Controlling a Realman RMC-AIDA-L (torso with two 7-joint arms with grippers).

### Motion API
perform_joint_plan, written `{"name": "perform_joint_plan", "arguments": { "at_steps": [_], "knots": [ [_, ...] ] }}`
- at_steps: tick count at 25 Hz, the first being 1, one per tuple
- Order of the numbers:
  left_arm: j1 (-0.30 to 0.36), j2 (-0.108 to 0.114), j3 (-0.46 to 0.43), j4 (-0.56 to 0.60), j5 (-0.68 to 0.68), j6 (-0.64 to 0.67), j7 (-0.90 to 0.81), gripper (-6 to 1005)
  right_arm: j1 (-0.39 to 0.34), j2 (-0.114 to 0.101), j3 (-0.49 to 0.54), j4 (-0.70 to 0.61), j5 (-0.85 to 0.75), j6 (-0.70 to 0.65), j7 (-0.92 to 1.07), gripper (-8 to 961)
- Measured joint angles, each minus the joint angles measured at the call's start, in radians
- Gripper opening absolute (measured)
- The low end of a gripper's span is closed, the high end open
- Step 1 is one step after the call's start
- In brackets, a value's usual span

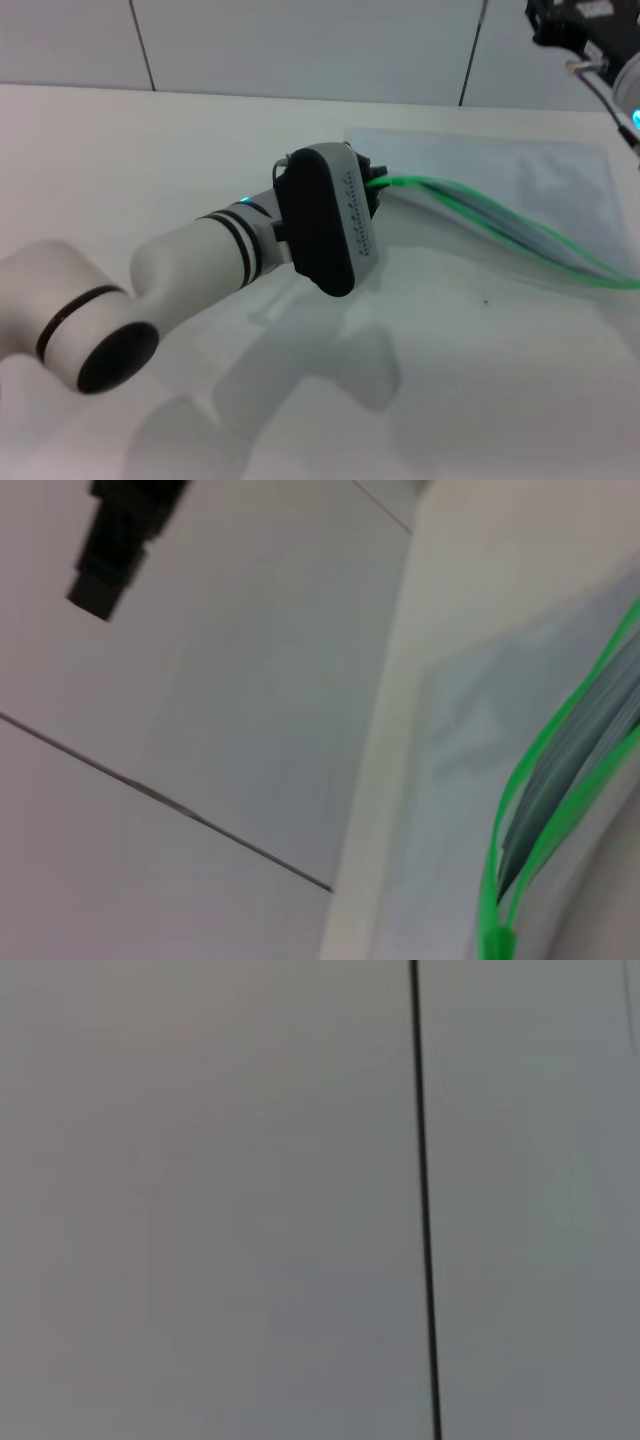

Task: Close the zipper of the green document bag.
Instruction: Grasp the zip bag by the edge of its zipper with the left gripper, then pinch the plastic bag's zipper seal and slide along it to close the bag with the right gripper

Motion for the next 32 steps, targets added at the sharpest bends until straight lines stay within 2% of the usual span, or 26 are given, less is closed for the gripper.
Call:
{"name": "perform_joint_plan", "arguments": {
  "at_steps": [7,12,18,27,32],
  "knots": [
    [0.044,0.002,-0.02,0.044,-0.002,0.027,0.001,60,-0.079,-0.037,-0.034,-0.217,-0.001,0.081,-0.004,339],
    [0.071,0.002,-0.03,0.073,-0.004,0.029,-0.003,56,-0.106,-0.06,-0.062,-0.318,-0.001,0.113,-0.017,338],
    [0.078,0.002,-0.039,0.08,-0.005,0.029,-0.004,55,-0.097,-0.071,-0.072,-0.365,0.002,0.173,-0.073,337],
    [0.087,0.002,-0.038,0.09,-0.005,0.03,-0.006,55,-0.097,-0.065,-0.087,-0.477,0.018,0.295,-0.211,336],
    [0.101,0.002,-0.049,0.105,-0.006,0.036,-0.006,55,-0.092,-0.064,-0.065,-0.514,0.154,0.369,-0.392,335]
  ]
}}
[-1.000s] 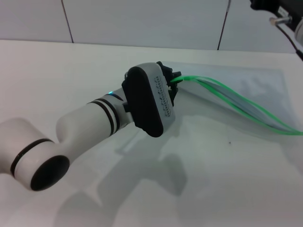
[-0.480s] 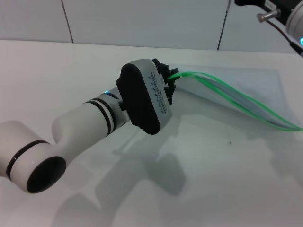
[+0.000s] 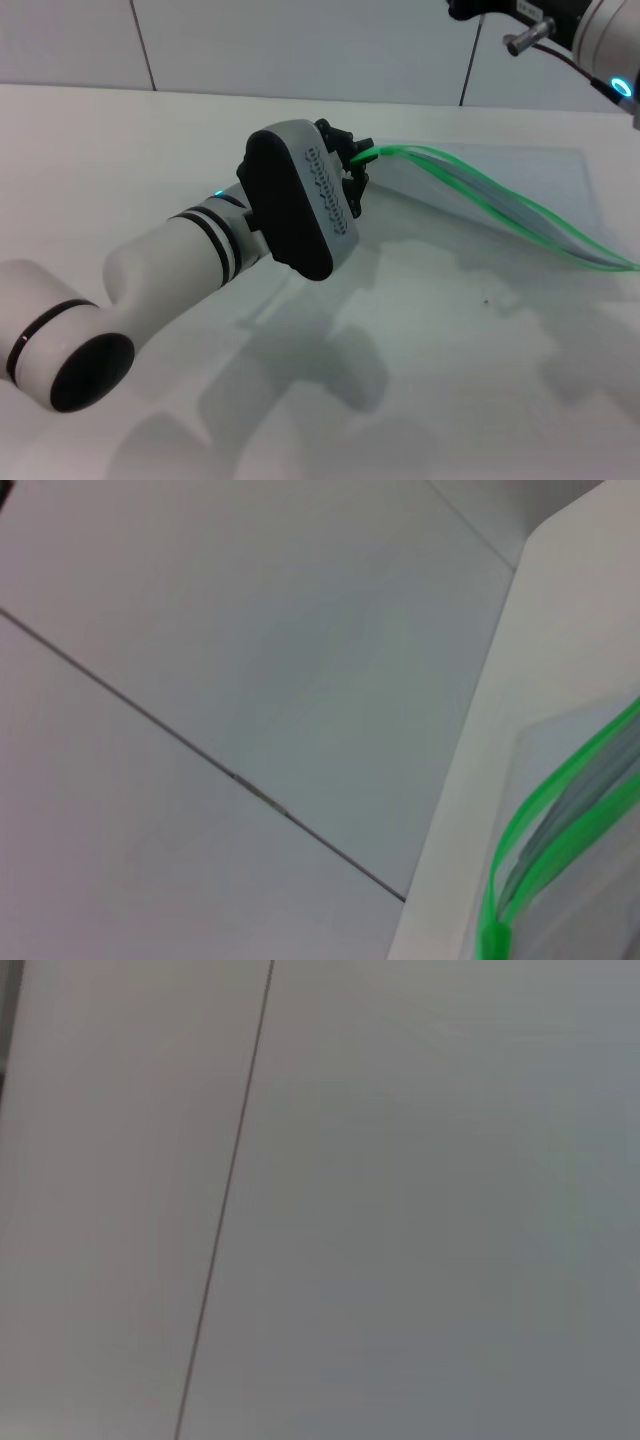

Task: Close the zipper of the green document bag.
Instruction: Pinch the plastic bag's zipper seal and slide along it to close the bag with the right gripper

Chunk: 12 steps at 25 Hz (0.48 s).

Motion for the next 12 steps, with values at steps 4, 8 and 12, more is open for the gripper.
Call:
{"name": "perform_joint_plan", "arguments": {
  "at_steps": [4,8,12],
  "knots": [
    [0.001,0.0,-0.003,0.004,-0.013,0.0,0.0,55,0.014,0.019,0.078,0.024,0.199,0.106,-0.214,336],
    [0.004,0.002,-0.003,0.004,-0.014,0.002,0.0,55,0.027,0.083,0.237,0.096,0.407,0.298,-0.509,337],
    [0.01,0.002,-0.003,0.017,-0.015,0.002,0.0,55,0.066,0.079,0.299,0.173,0.526,0.404,-0.61,338]
  ]
}}
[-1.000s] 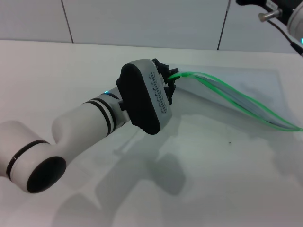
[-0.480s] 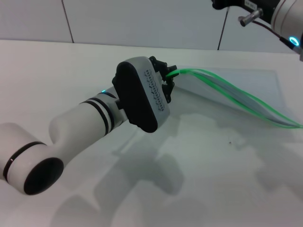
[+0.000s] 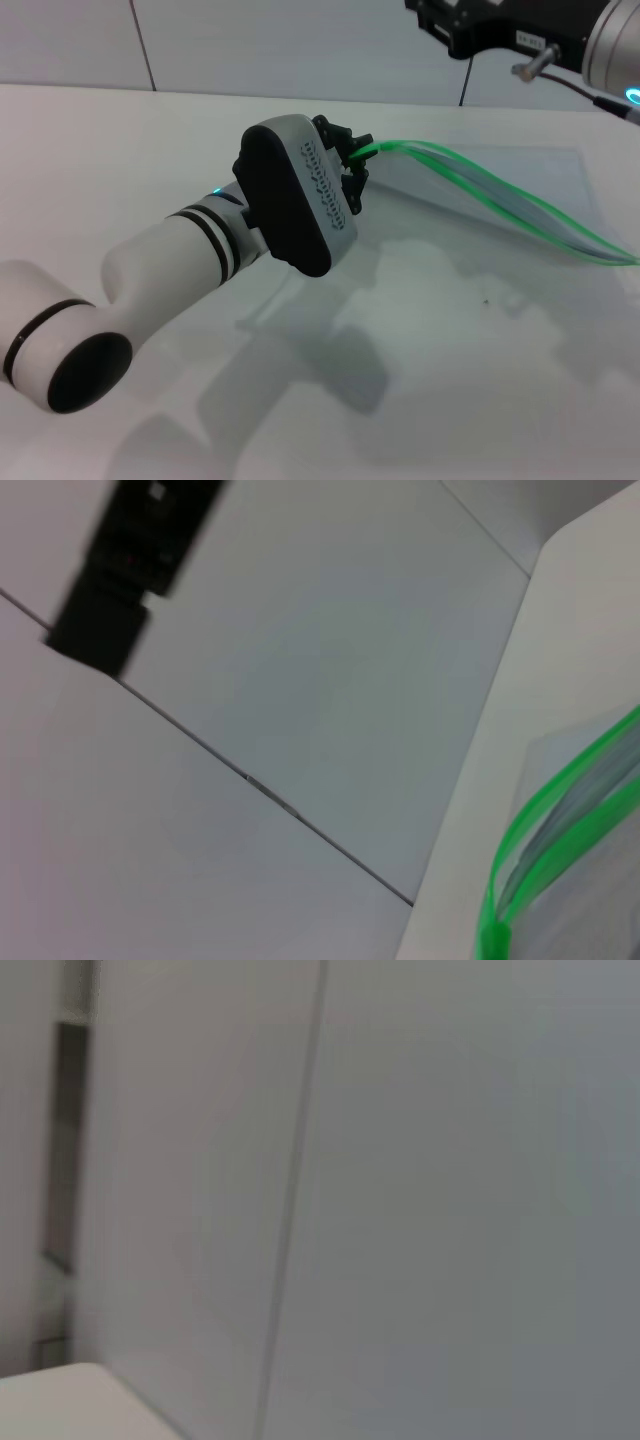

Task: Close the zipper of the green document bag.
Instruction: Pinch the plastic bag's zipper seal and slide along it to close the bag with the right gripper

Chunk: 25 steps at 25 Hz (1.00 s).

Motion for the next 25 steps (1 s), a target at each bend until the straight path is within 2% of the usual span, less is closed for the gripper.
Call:
{"name": "perform_joint_plan", "arguments": {
  "at_steps": [4,11,16,21,25],
  "knots": [
    [0.003,0.001,0.0,0.007,0.0,0.0,0.0,55,0.035,0.002,0.073,0.077,0.047,0.135,-0.106,339],
    [0.008,0.004,0.0,0.016,0.0,0.0,0.0,55,0.054,0.002,0.07,0.127,-0.003,0.237,-0.279,341],
    [0.011,0.006,0.0,0.027,0.0,0.0,0.0,55,0.054,0.007,0.033,0.143,-0.087,0.234,-0.352,342],
    [0.012,0.006,0.0,0.028,0.0,-0.001,0.0,55,0.053,0.011,-0.003,0.166,-0.084,0.207,-0.423,342],
    [0.011,0.006,0.0,0.028,0.0,0.0,0.0,55,0.046,0.011,-0.072,0.162,-0.084,0.132,-0.432,341]
  ]
}}
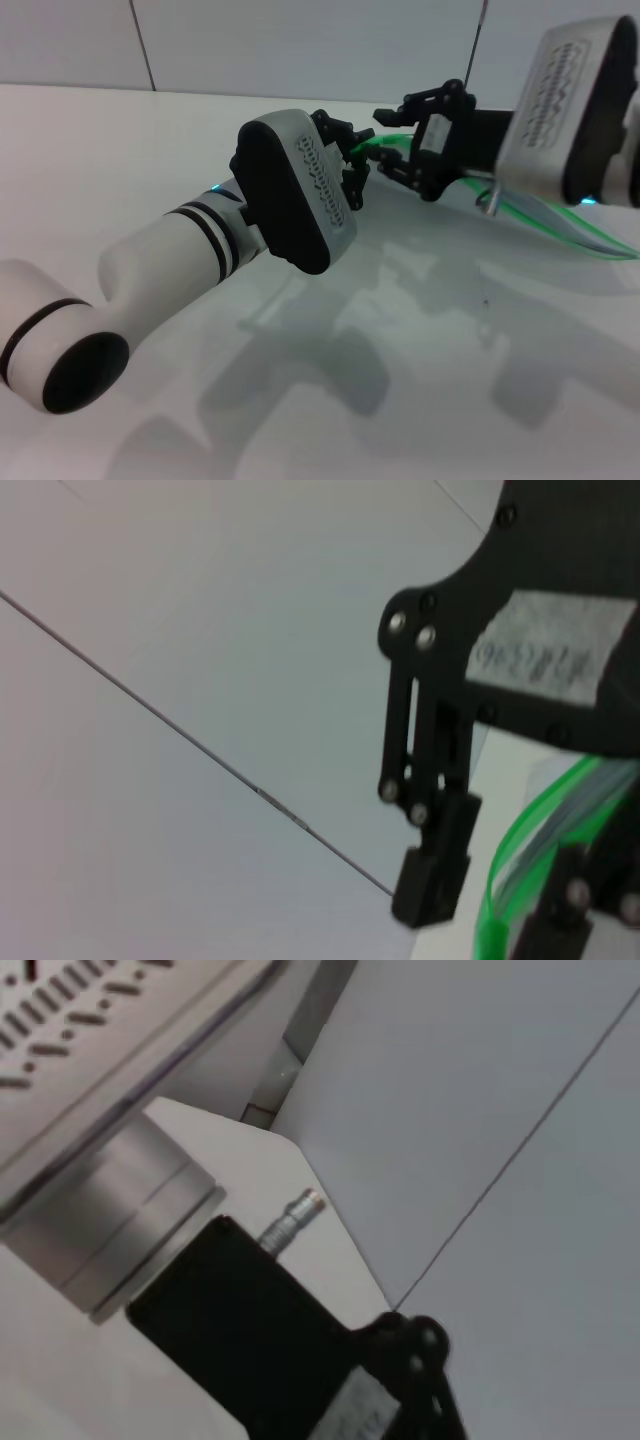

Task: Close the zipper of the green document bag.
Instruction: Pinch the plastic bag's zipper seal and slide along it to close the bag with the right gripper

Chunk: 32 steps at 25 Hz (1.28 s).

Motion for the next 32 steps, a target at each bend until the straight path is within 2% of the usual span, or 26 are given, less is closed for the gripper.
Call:
{"name": "perform_joint_plan", "arguments": {
  "at_steps": [4,8,32],
  "knots": [
    [0.0,0.0,-0.003,0.0,0.0,-0.001,0.0,55,-0.017,0.0,-0.101,-0.007,0.0,-0.13,-0.031,339],
    [0.001,0.0,-0.003,0.0,0.0,-0.002,0.0,55,-0.025,-0.002,-0.159,-0.007,-0.006,-0.212,-0.045,338],
    [0.006,-0.001,-0.013,0.0,0.0,-0.002,0.001,55,-0.029,-0.002,-0.201,0.032,-0.028,-0.311,-0.083,314]
  ]
}}
